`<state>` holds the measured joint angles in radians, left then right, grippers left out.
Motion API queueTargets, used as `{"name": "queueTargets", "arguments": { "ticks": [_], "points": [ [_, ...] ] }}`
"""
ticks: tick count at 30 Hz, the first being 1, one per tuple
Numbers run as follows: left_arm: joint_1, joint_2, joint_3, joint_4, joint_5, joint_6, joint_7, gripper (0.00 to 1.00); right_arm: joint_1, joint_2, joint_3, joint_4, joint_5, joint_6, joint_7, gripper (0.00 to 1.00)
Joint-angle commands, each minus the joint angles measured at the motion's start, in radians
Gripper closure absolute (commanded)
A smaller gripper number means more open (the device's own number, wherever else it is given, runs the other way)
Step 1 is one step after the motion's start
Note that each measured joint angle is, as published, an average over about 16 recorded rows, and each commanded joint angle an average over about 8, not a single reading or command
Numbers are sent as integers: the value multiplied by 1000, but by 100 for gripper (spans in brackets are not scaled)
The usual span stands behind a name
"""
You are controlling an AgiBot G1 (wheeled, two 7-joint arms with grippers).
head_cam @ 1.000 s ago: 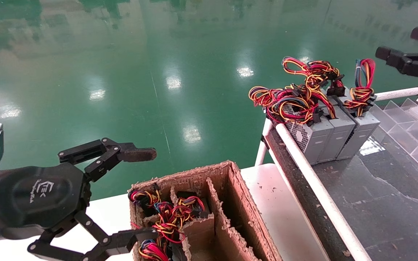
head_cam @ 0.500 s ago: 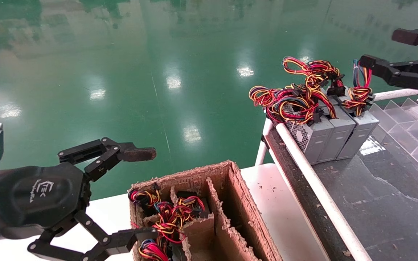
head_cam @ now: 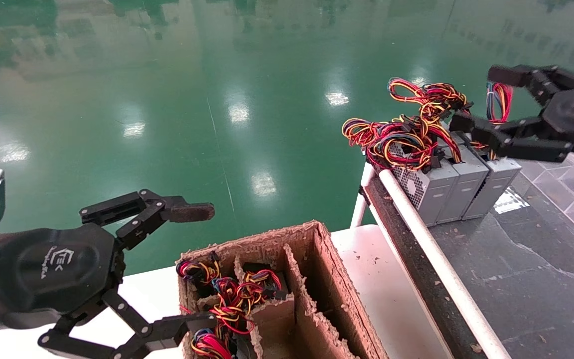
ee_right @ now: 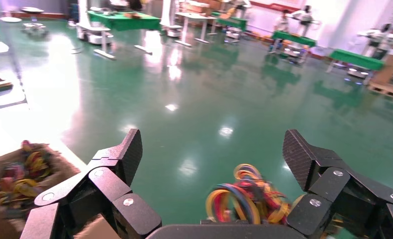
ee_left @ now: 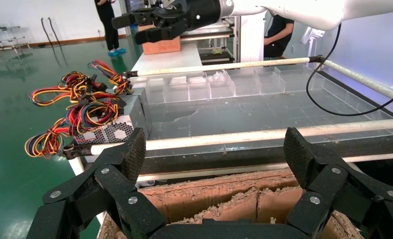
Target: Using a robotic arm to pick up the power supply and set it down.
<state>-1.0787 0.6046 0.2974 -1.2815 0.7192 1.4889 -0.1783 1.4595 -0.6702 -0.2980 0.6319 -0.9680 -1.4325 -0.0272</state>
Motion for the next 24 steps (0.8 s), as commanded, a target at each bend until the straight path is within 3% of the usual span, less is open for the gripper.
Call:
{"name": "queueTargets", "arguments": {
  "ticks": [1,24],
  "points": [
    [0,0,0,0,0,0,0,0,-26,4,1,43,16,-4,14,0],
    [0,-1,1,0,-1,-1,1,0,-309,47,15,523,190,-51,172,0]
  ]
}}
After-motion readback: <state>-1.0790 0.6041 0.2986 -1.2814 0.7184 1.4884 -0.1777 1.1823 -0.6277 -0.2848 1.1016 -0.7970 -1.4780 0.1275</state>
